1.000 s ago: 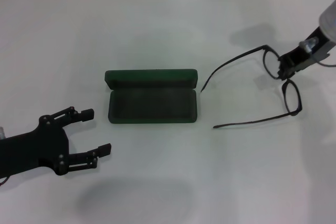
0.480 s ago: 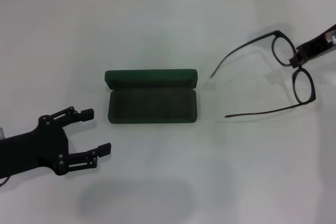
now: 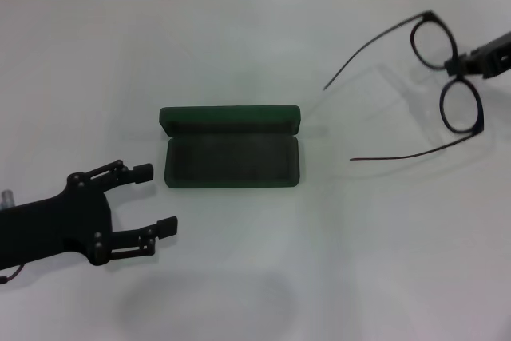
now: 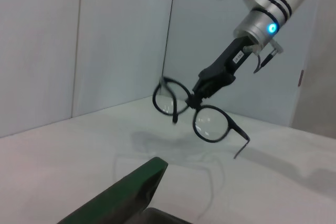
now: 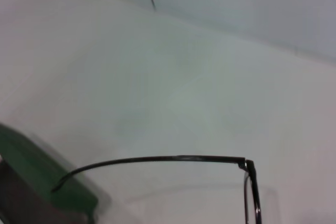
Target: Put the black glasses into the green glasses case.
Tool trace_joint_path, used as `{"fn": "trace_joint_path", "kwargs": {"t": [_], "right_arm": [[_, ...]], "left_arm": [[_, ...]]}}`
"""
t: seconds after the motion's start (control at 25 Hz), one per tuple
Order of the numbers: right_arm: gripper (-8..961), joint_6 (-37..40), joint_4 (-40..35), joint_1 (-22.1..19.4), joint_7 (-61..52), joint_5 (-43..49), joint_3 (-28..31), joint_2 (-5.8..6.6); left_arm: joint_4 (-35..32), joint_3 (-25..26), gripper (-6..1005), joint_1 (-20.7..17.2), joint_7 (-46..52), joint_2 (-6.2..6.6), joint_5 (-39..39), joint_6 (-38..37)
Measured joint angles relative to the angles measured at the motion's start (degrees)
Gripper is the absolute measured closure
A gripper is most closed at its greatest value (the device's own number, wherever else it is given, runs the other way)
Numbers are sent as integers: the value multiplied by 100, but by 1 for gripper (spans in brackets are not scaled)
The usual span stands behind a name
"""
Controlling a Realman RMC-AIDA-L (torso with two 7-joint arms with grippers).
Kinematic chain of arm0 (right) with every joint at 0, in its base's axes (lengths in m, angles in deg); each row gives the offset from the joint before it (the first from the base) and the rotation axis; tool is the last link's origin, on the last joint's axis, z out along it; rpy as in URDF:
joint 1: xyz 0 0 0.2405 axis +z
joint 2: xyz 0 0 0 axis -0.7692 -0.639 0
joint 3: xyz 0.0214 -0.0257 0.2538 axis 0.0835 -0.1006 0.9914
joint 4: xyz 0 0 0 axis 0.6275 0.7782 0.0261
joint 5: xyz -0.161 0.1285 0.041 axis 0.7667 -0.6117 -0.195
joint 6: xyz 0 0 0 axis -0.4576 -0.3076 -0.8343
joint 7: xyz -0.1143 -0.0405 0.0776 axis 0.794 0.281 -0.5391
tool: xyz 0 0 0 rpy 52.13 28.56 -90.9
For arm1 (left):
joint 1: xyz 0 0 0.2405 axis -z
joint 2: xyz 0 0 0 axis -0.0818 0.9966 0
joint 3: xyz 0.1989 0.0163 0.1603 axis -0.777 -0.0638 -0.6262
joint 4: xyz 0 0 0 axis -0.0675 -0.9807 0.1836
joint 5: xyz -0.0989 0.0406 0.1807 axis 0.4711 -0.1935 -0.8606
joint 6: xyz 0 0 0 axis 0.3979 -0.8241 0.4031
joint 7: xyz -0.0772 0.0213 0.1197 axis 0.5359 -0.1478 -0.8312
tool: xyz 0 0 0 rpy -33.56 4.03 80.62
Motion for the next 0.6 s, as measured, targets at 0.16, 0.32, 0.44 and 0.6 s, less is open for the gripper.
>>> {"fn": "trace_joint_path", "kwargs": {"t": [0.16,0.32,0.44,0.6], "right_arm": [[908,74,56,-313,1079,-1064,495,-23],[909,95,145,-563,2123,-1880,468,-69],[909,38,231,-625,2827,-1965,429,-223],[909,-1,619,-633,3591,-2227,397,-275]], "left_arm": [[115,5,111,90,51,-2,0,-5],[290,6,112,218,55,39,7,-6],[312,6,112,272,71,41,7,-6],[396,5,112,381,104,29,7,-5]]}}
